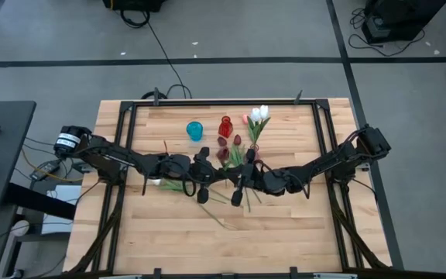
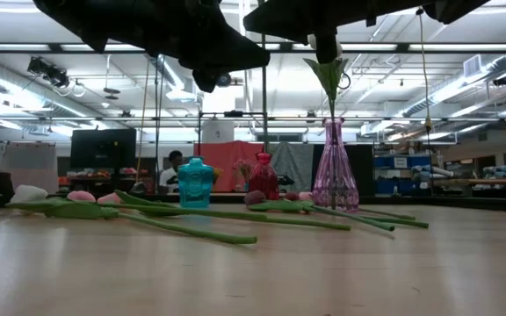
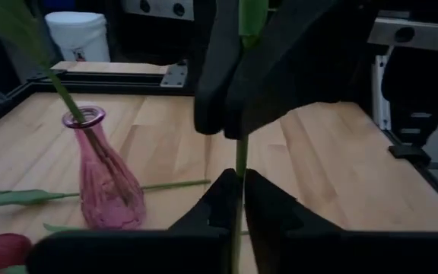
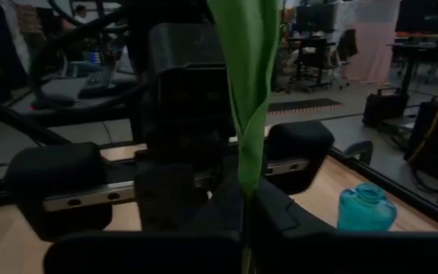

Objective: Sort flowers into vase by color
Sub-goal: Put the left red flower into the red vase

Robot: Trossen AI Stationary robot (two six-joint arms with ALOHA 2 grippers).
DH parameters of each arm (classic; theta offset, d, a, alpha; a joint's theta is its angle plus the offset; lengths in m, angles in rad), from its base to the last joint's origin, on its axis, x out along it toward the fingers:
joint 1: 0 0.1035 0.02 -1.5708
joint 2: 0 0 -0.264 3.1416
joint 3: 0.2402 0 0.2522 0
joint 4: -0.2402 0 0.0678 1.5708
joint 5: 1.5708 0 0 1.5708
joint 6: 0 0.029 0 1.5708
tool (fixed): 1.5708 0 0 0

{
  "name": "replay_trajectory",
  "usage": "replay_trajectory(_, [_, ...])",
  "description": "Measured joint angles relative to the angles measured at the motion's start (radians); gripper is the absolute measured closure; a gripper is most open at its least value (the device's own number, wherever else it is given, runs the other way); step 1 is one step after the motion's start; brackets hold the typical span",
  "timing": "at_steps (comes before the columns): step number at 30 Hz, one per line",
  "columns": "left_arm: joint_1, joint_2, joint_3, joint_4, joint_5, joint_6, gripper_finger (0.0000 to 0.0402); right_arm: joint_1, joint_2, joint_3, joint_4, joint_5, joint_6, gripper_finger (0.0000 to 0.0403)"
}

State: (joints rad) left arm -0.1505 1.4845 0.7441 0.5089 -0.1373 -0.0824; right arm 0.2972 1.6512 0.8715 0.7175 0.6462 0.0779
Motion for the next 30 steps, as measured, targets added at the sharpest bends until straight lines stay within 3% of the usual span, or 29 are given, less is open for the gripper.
replay_trajectory(9, [0.002, -0.044, -0.018, -0.031, -0.006, 0.075, 0.0267, 0.000, 0.000, 0.016, -0.001, 0.055, -0.015, 0.0394])
replay_trajectory(15, [0.024, -0.263, -0.132, -0.079, -0.010, 0.178, 0.0256, -0.010, 0.000, 0.060, -0.020, 0.122, -0.063, 0.0394])
replay_trajectory(23, [0.017, -0.526, -0.271, -0.178, -0.011, 0.179, 0.0255, -0.025, -0.055, 0.161, -0.258, 0.075, -0.074, 0.0395])
replay_trajectory(30, [0.020, -0.571, -0.310, -0.194, -0.036, 0.189, 0.0255, -0.080, -0.244, 0.164, -0.324, -0.122, -0.087, 0.0395])
